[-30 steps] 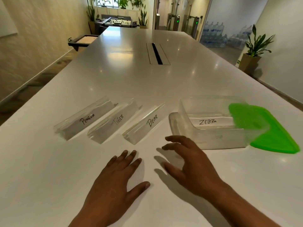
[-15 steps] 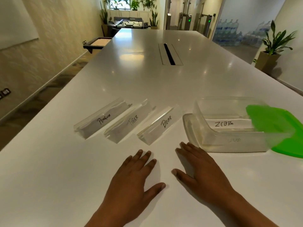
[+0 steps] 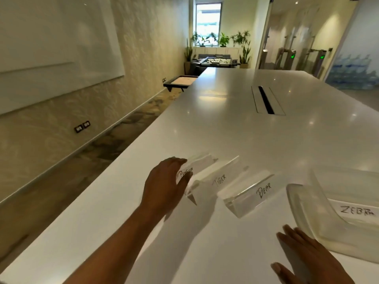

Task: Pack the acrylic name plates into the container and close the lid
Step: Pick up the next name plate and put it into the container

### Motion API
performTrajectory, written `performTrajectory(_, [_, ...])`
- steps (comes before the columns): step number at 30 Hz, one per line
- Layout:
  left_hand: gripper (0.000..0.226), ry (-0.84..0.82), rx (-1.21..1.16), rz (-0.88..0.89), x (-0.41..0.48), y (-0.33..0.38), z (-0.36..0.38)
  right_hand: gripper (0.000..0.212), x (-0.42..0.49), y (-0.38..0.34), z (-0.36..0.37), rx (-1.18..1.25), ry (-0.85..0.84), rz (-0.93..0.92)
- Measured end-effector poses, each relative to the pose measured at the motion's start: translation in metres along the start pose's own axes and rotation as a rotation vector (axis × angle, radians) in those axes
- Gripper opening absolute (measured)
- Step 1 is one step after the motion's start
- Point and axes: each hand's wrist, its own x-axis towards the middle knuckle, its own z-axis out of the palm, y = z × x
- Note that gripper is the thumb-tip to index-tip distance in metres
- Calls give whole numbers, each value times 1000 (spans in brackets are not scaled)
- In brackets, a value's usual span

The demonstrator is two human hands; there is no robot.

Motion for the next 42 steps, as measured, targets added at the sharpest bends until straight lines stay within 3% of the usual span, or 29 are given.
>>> performTrajectory(10, [50, -148, 86, -234, 18, -45, 21, 90, 2, 5, 4, -37, 2, -34])
performTrajectory(17, [14, -119, 36, -237, 20, -50, 21, 90, 5, -1, -1, -4, 45, -36])
performTrajectory(23, [8, -79, -56, -272, 19, -53, 17, 91, 2, -2, -1, 23, 13, -43])
performTrajectory(37, [26, 10, -228, -238, -19, -21, -67, 90, -3, -6, -8, 125, -88, 14])
performTrajectory(42, [28, -49, -309, -212, -43, 3, -82, 73, -11, -14, -17, 191, -76, 73])
